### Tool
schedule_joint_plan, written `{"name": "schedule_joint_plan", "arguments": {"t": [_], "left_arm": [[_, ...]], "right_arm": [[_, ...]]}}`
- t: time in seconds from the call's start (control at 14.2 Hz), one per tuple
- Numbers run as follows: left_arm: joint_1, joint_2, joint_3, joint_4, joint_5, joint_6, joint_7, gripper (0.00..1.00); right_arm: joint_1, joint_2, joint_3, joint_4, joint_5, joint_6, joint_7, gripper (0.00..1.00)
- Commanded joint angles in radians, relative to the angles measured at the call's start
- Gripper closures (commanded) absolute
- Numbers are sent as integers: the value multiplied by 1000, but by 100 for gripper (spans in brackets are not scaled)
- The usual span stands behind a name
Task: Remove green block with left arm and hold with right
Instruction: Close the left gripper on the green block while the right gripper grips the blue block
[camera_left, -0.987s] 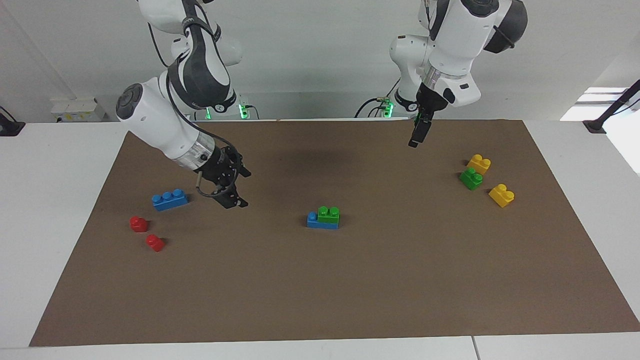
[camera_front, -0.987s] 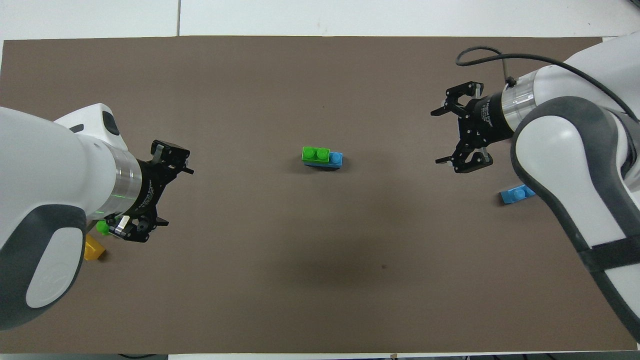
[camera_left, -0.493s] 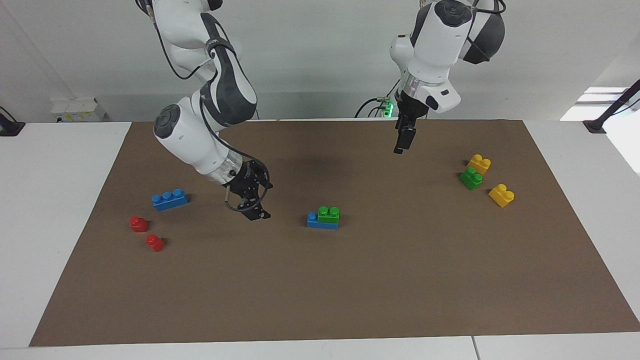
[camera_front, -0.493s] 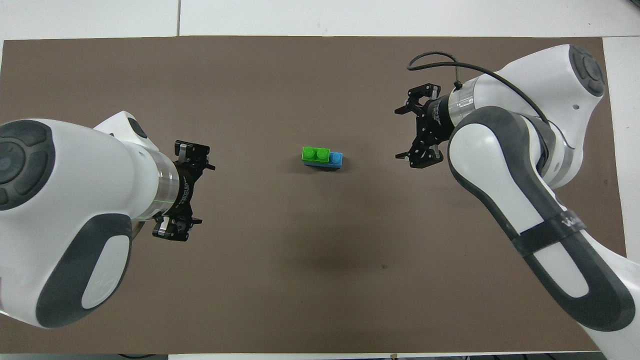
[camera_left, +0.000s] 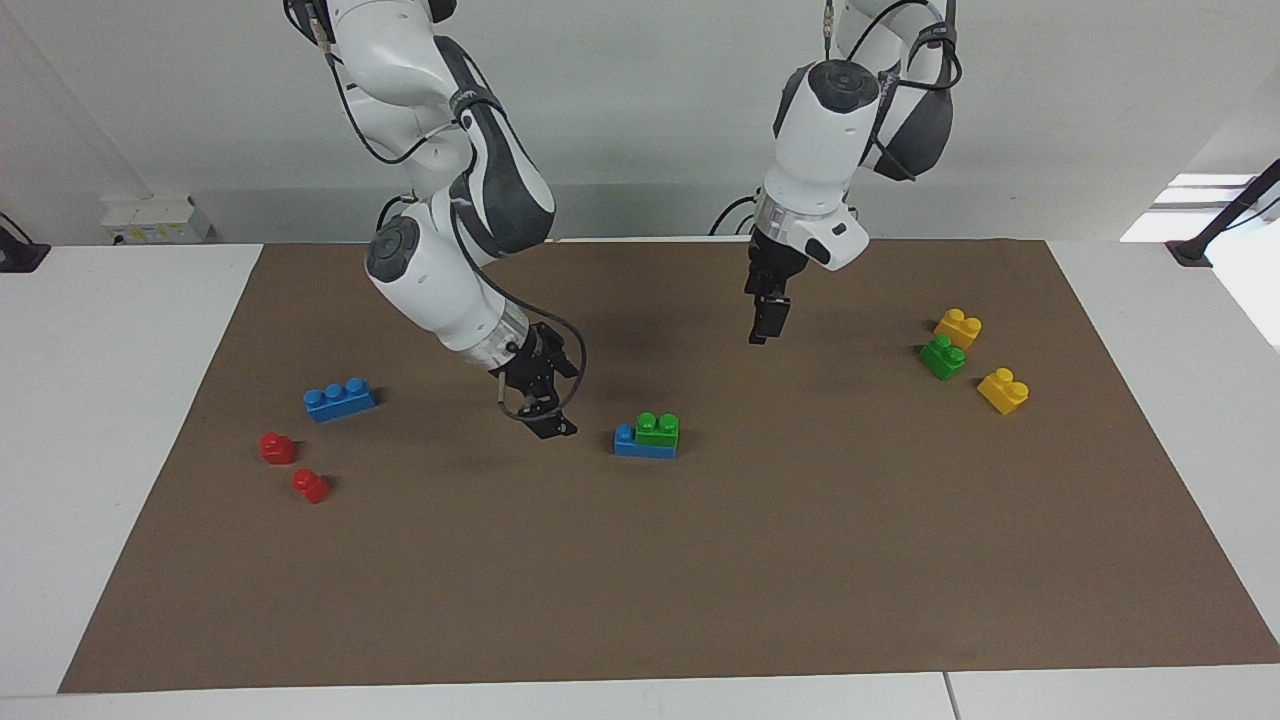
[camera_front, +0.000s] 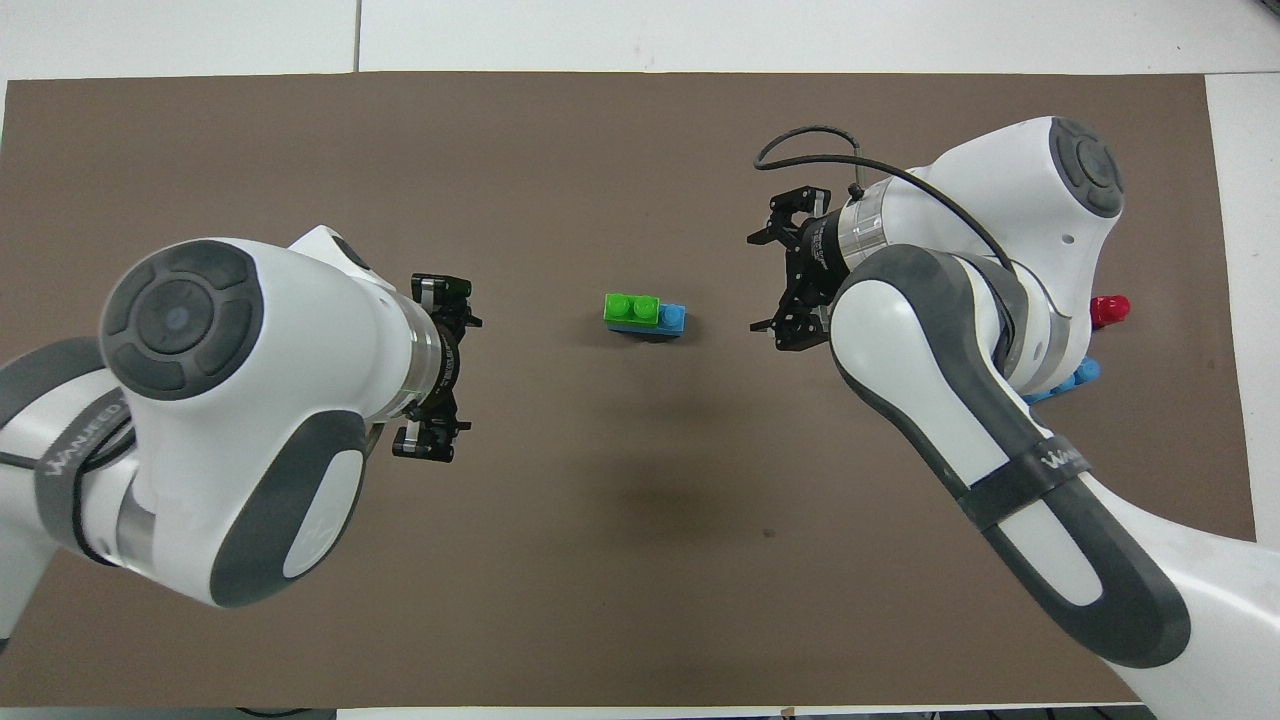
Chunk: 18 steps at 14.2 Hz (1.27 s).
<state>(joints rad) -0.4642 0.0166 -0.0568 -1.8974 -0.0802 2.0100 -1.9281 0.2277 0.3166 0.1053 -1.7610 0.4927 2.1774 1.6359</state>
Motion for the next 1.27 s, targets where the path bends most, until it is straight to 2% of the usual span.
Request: {"name": "schedule_joint_plan", "arguments": {"t": [0.0,0.35,0.7,0.92,1.2], "left_arm": [[-40,68,15,40,-9,35,-69,0],[-70,143,17,89,-4,55,-126,0],[-83,172,17,103,17,61,-181,0],[-97,207,17,144,48,62,-242,0],[-120,299,17,225,51,50,-267,0]], "right_arm": [[15,25,-1,-5,24,47,19,3],[50,77,-1,-5,30,120,28,3],[93,117,-1,-3,44,186,35,3],[107,139,-1,-11,52,228,35,3],[120,156,-1,-21,52,262,32,3]]}}
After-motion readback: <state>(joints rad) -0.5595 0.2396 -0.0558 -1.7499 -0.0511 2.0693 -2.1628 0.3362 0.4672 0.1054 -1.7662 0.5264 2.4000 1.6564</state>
